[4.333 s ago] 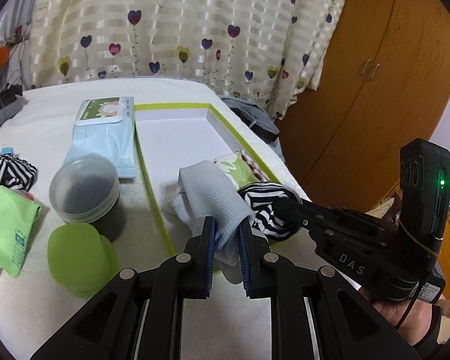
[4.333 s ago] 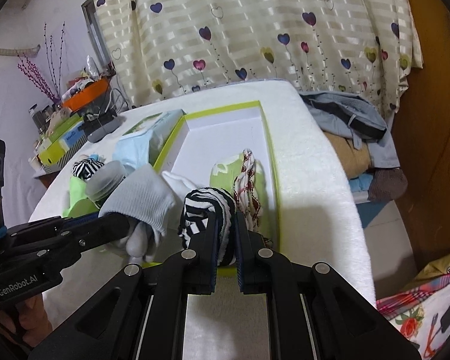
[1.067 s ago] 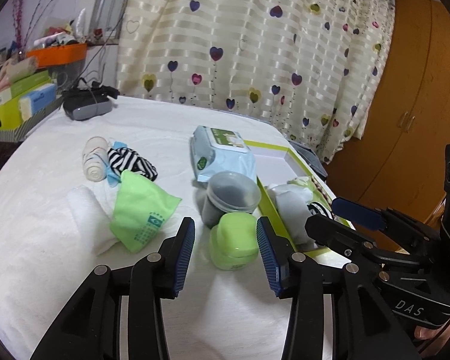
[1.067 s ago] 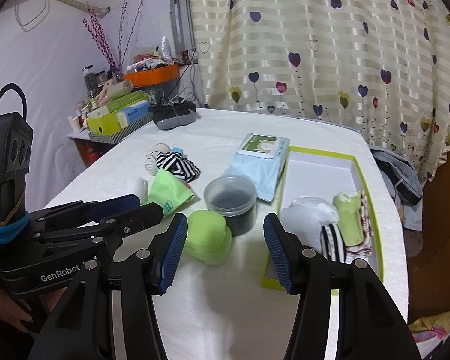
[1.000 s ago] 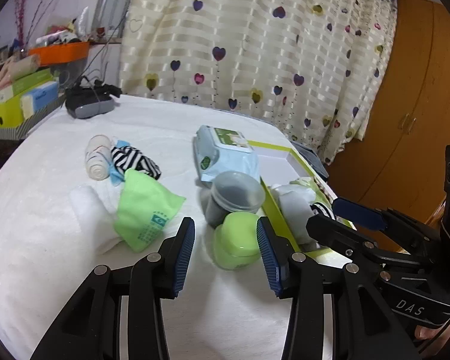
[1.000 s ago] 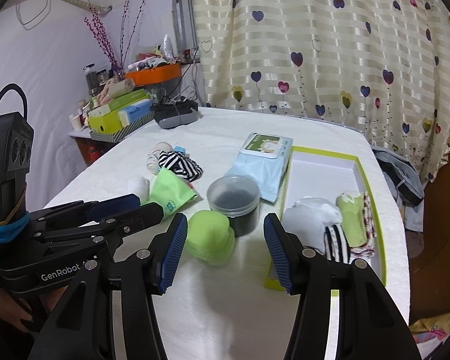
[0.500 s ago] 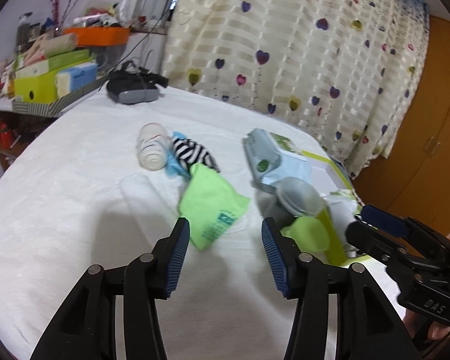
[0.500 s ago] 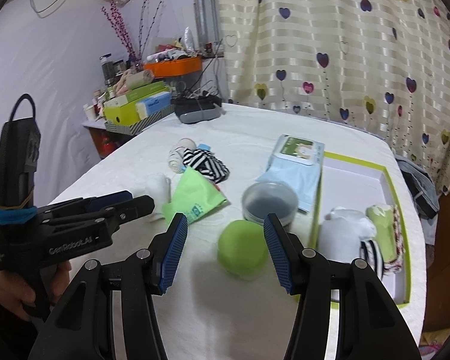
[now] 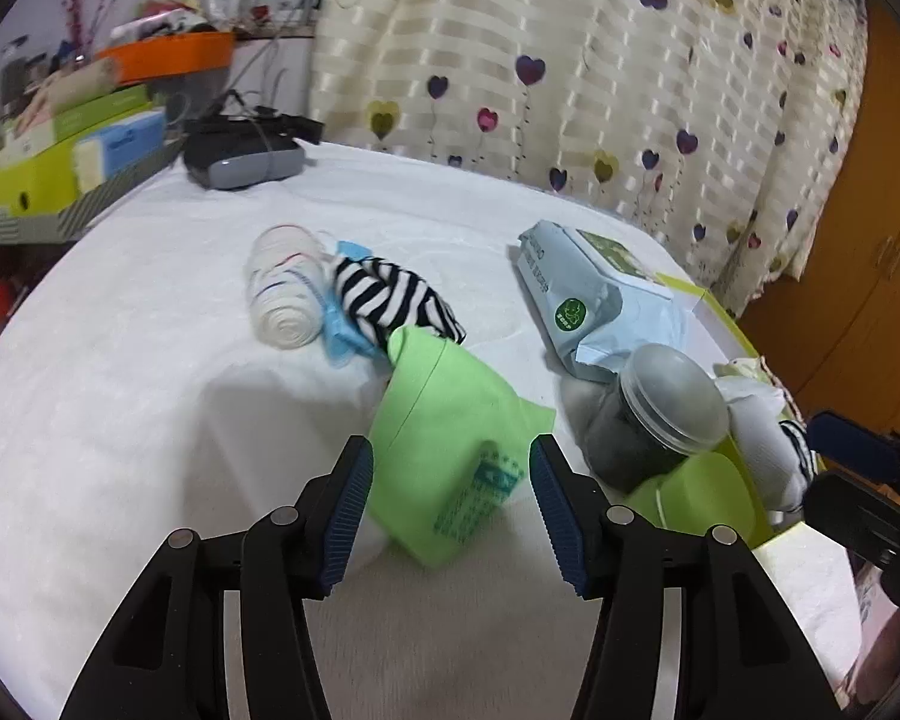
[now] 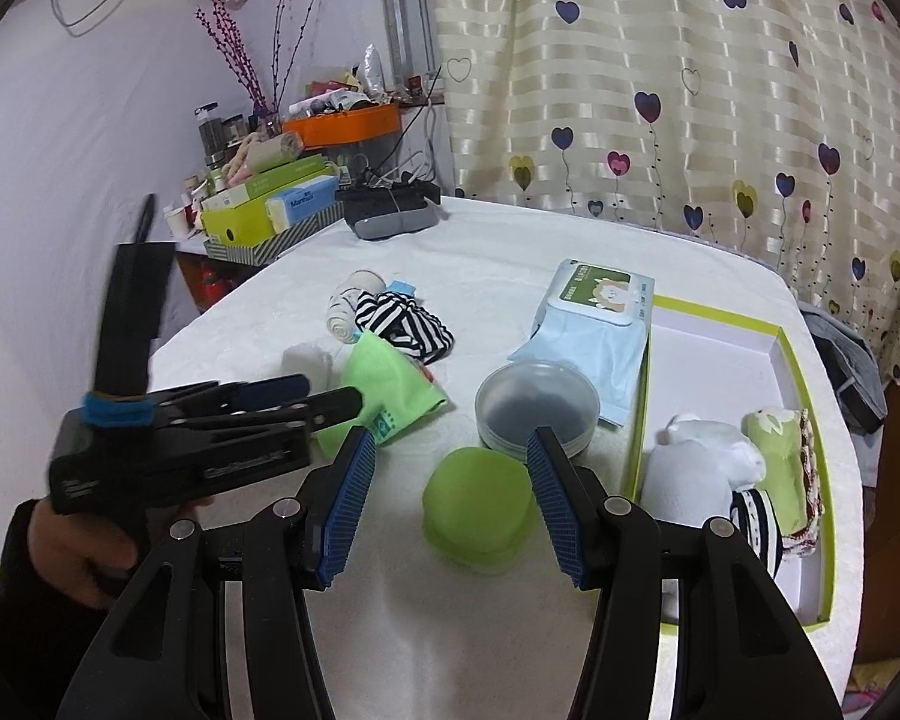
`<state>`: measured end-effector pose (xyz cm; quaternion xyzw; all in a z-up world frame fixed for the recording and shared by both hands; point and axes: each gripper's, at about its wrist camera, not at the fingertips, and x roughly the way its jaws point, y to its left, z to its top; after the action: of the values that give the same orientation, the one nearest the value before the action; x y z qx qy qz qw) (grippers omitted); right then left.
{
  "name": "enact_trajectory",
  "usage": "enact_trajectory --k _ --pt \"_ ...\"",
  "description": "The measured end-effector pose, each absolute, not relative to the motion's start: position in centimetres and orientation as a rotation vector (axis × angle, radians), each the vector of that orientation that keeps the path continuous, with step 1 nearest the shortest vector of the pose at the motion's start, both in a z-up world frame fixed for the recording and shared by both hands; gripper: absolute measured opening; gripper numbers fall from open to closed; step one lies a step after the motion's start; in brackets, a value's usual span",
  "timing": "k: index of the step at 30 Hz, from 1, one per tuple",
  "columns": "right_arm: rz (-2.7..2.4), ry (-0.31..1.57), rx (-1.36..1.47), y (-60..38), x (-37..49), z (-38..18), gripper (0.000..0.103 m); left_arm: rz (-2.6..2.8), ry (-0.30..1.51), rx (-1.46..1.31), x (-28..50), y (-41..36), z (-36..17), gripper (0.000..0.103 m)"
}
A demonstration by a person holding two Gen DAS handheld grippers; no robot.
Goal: Organize soft objects
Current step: 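Move the left gripper to the green cloth while the right approaches the plastic bag, then grasp the green cloth with the left gripper while the right grasps the plastic bag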
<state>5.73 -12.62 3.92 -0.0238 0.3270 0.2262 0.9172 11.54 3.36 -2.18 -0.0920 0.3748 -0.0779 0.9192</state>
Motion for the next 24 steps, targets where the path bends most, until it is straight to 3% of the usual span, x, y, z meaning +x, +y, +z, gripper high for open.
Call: enact_trajectory --k 12,14,16,22,24 --pt "0.473 0.673 -0.023 -13.1 7.2 3.7 0.054 -0.159 0.872 -0.103 14.7 1.1 -5.1 0.058" --pt "0.473 0.674 -0.018 -13.2 7.4 3.7 0.054 -0.143 0.872 -0.096 14.7 1.1 -5.2 0.048" --pt "0.472 0.673 -0.015 -13.3 7.5 3.8 0.054 -0.117 0.873 -0.093 14.9 1.3 -5.1 0.025" --pt "0.462 0.669 -0.009 -13.6 7.5 3.8 0.054 -0.140 0.854 -0.145 14.1 1.9 -4.4 0.008" --pt "0.459 0.667 -0.009 -13.7 7.5 3.9 0.054 -0.152 0.823 -0.158 13.4 1.9 -3.6 0.008"
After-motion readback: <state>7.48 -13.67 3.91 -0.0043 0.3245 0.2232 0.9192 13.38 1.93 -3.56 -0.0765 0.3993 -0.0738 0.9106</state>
